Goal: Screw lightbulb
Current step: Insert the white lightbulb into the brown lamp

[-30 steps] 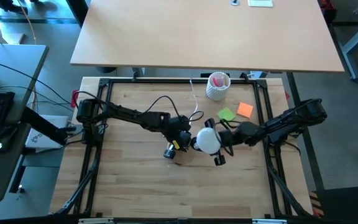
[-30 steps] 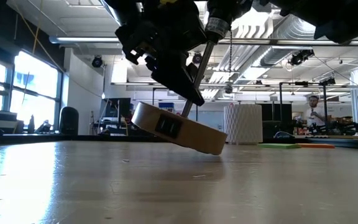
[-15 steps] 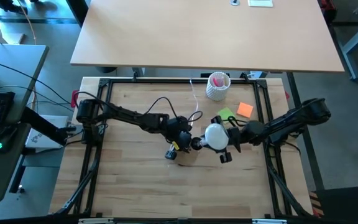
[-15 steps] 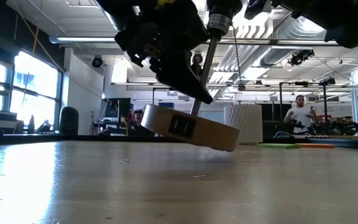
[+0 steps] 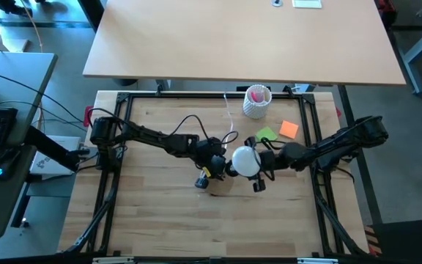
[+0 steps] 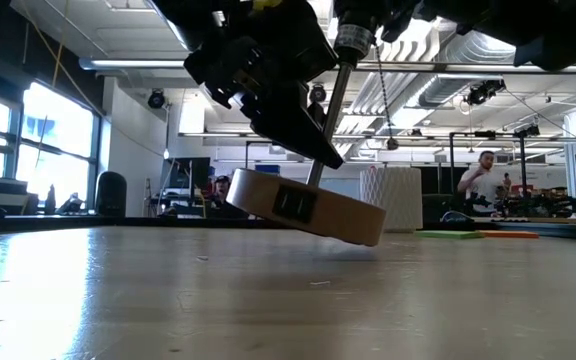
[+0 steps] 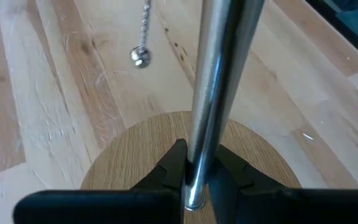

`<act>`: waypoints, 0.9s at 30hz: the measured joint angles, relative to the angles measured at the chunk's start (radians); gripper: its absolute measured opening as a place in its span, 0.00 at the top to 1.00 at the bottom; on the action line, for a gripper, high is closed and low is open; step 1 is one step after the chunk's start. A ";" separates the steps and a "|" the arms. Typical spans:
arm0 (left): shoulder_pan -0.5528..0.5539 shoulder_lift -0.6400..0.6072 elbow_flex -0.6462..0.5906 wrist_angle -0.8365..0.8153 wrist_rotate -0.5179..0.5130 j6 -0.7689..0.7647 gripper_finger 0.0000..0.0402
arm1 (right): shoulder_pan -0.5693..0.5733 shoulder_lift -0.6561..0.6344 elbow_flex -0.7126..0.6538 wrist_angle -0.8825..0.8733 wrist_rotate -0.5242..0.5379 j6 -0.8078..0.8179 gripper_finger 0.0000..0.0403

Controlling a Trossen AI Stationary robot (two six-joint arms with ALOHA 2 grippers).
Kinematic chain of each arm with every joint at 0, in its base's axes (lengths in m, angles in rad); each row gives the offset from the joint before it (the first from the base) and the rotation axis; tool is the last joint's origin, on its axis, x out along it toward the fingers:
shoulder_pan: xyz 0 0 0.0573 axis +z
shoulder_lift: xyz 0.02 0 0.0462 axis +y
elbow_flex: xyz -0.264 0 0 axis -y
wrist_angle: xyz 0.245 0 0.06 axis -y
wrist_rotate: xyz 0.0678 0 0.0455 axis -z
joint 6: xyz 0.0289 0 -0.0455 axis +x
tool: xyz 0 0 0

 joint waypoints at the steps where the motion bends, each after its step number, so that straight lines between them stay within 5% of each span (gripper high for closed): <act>1: 0.000 0.000 0.000 0.001 0.000 0.000 0.92 | -0.002 0.000 0.000 -0.005 0.004 0.001 0.65; 17: -0.002 0.004 -0.003 0.039 -0.021 -0.001 0.92 | -0.013 0.045 0.005 -0.049 0.040 0.028 0.65; 27: -0.046 0.004 -0.004 0.062 -0.158 -0.026 0.93 | -0.002 0.048 0.004 -0.060 0.078 0.039 0.65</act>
